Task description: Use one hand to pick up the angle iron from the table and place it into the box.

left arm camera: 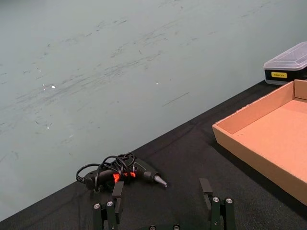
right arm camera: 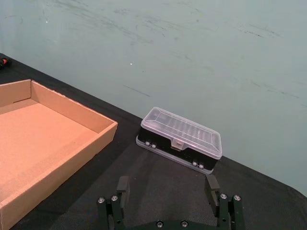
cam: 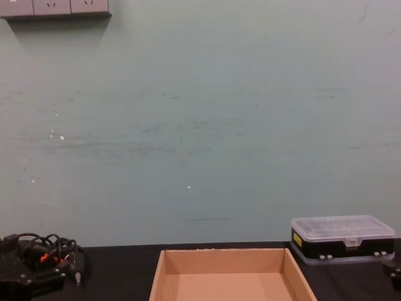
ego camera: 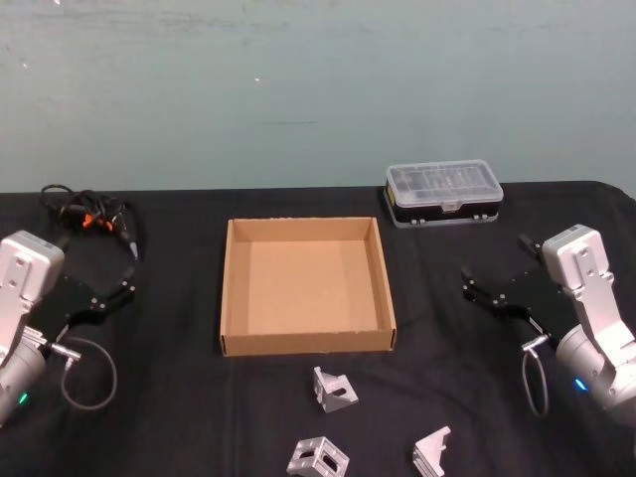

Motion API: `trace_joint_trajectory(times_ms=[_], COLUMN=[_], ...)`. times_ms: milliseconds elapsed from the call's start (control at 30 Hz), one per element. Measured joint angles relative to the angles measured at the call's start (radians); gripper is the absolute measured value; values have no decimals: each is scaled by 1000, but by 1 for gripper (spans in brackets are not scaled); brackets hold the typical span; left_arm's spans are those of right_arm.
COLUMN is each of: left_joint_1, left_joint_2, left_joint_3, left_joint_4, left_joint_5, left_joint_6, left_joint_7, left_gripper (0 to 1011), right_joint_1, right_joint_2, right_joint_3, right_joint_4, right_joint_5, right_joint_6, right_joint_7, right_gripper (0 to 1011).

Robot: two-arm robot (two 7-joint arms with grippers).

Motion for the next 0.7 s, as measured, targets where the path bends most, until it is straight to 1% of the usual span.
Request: trace_joint_trajectory(times_ms=[700], left_joint_1=[0], left_joint_2=[0], left_joint_3=[0], left_joint_4=[0], left_joint_5=[0], left_joint_6=[0], left_joint_7=[0], left_gripper=[1000], right_joint_1=[0], right_joint_2=[0], right_joint_3=[0], right_joint_4=[0], right_joint_5=[0], right_joint_6=[0], right_joint_7=[0], right_gripper=[1003])
